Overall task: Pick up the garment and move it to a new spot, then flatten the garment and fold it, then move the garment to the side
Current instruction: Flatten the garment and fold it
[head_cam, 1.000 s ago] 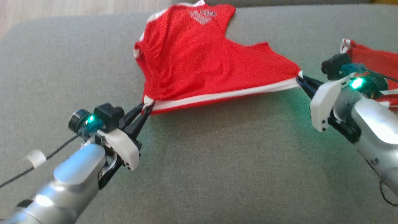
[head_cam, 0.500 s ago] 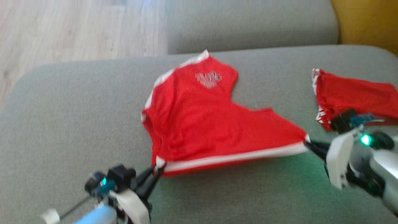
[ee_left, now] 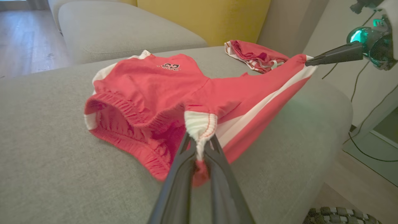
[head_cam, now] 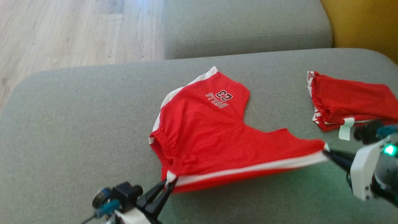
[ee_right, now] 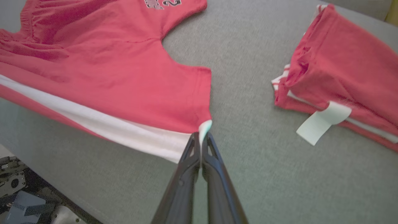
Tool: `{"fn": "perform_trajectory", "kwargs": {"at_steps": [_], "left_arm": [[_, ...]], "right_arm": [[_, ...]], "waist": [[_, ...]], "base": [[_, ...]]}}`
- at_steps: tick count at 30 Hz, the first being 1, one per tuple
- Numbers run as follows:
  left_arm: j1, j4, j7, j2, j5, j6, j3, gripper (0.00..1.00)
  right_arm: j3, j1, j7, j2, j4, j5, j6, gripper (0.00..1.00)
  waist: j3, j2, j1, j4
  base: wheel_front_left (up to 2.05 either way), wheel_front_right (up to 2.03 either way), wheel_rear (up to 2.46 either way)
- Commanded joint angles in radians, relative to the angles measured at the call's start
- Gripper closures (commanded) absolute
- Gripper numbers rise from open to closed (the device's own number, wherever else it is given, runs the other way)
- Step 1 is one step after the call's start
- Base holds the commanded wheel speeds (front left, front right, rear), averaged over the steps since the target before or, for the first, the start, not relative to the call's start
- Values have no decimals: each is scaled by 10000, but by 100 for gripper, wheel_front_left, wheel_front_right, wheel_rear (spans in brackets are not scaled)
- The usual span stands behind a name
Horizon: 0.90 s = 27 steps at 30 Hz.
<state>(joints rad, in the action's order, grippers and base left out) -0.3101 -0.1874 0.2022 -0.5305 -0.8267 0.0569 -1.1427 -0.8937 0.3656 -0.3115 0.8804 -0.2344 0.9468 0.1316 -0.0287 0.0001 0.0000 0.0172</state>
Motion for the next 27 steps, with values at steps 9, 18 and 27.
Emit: {"fn": "perform_trajectory", "kwargs": {"at_steps": [9, 18, 27], "left_arm": [[-1872, 513, -79, -393, -22, 273, 1215, 100], [-3270, -230, -141, 103, -244, -119, 1749, 100], [-4363, -1656, -208, 1000, -271, -739, 1690, 100]], "right_arm": [[1657, 1840, -172, -338, 203, -1400, -9, 100], [2184, 4095, -875, -1193, -330, -2291, -9, 100], [1266, 5886, -1350, -1572, -1413, -2698, -9, 100]], "waist": [[1267, -1, 0, 714], [2758, -1, 0, 1658], [3610, -1, 0, 2583]], "base": [[0, 0, 0], [0, 0, 0], [0, 0, 0]]}}
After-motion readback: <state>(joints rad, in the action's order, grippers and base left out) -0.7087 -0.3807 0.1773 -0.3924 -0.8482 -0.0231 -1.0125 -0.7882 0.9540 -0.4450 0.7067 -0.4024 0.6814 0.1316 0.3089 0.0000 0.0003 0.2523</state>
